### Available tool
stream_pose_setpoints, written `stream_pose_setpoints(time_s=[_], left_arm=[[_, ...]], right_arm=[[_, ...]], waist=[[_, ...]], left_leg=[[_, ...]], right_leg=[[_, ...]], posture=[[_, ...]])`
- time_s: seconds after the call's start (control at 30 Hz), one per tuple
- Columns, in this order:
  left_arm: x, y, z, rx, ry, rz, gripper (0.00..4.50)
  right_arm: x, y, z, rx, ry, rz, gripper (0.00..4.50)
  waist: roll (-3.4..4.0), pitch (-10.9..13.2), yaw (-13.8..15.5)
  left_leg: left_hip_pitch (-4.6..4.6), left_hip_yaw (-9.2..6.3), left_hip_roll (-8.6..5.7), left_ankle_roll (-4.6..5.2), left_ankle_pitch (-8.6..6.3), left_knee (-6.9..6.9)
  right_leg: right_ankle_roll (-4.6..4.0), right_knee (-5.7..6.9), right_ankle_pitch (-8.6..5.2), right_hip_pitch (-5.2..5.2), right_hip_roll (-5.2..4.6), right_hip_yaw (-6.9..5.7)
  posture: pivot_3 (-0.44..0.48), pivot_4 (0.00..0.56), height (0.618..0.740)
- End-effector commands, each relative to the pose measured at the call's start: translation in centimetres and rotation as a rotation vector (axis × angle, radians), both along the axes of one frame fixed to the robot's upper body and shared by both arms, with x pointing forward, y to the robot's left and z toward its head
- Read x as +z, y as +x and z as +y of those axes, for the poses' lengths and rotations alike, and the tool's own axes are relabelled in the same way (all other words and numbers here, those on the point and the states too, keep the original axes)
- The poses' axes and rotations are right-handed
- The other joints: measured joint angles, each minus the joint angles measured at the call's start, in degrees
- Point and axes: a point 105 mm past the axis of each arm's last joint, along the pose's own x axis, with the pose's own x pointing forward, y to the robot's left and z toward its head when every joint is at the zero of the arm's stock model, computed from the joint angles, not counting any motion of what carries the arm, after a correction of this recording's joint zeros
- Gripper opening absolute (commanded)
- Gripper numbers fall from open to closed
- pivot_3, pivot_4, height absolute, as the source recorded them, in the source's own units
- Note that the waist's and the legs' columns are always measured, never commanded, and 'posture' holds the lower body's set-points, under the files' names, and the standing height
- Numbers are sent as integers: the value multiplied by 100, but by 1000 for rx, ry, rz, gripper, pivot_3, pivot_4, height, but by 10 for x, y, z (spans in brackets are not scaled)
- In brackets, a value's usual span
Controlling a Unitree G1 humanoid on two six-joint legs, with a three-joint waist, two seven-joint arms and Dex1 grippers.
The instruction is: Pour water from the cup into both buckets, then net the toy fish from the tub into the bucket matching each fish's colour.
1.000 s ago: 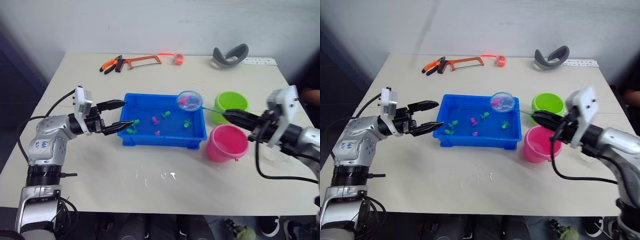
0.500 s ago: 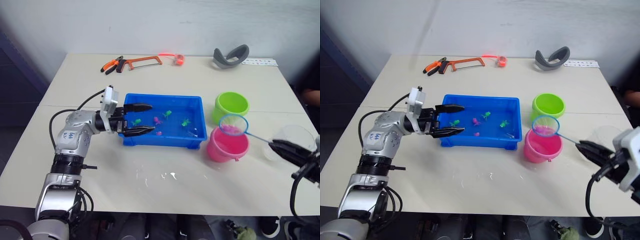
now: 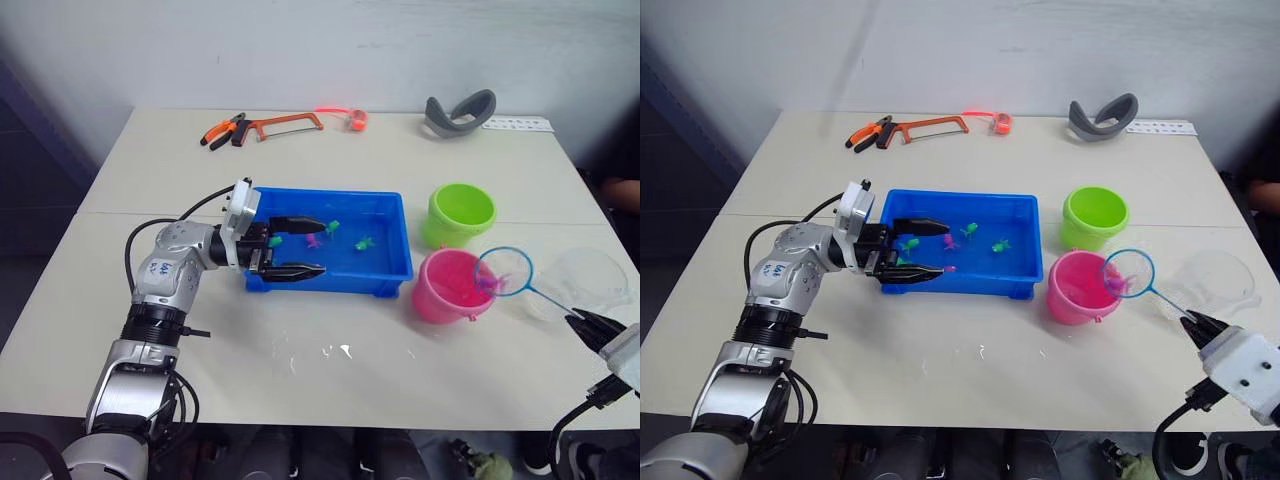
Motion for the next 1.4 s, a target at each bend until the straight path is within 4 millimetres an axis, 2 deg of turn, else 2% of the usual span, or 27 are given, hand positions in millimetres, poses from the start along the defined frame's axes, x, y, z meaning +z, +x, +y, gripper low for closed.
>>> stream_pose_setpoints(time_s=[0.03,0.13,0.27,0.4,0.7,0.8,0.97,1.1,1.27,1.33,1.4], left_arm=[[3,-2,-2,-13,-11,-23,4442],[2,-2,-1,-9,-12,-20,4442],[0,-4,1,-5,-13,-18,4442],[-2,-7,2,-14,1,-25,4442],[-4,-13,-4,-33,-6,-30,4442],[-4,-14,-6,-35,-11,-28,4442],[-3,-14,-9,-33,-22,-24,4442],[-1,-13,-8,-26,-26,-25,4442],[0,-9,5,34,-42,-11,4442],[2,-6,12,75,-59,-8,4442],[6,-3,25,133,-94,-2,4442]], right_arm=[[10,5,3,93,-421,-245,0],[2,6,6,153,-563,-288,0],[-4,8,14,211,-654,-340,0],[-1,8,16,274,-899,-477,0],[-5,6,18,341,-1075,-587,0],[-11,6,13,360,-1112,-586,0],[-26,6,16,432,-1127,-577,0],[-16,10,12,314,-1019,-614,0],[5,15,23,278,-766,-605,0],[17,21,25,236,-594,-569,0],[29,27,30,208,-329,-515,0]], waist=[[0,0,0],[0,0,2],[0,0,-5],[0,0,-10],[0,0,-12],[0,0,-12],[0,0,-12],[0,0,-15],[1,0,-28],[1,0,-27],[0,0,-30]], left_leg=[[0,0,0,-1,0,0],[0,-1,0,-4,2,0],[1,-1,1,-6,4,0],[2,-1,6,-10,6,0],[3,-1,10,-16,8,0],[5,-1,12,-19,8,0],[5,-1,14,-20,9,0],[5,0,15,-20,9,0],[6,-1,18,-20,9,0],[7,-2,20,-20,9,0],[7,-3,21,-20,9,0]], right_leg=[[0,0,0,-1,0,0],[0,0,0,-1,1,0],[0,1,0,-1,2,1],[-2,1,-1,-1,9,6],[-5,1,-3,-1,17,12],[-7,3,-4,-1,20,15],[-9,3,-5,-1,22,15],[-9,3,-5,0,24,16],[-10,3,-5,1,26,15],[-10,5,-5,2,26,14],[-10,5,-5,3,25,13]], posture=[[0,150,740],[0,150,740],[0,150,740],[0,150,740],[0,150,740],[0,150,740],[0,150,740],[0,150,740],[0,150,740],[0,150,740],[0,150,740]])
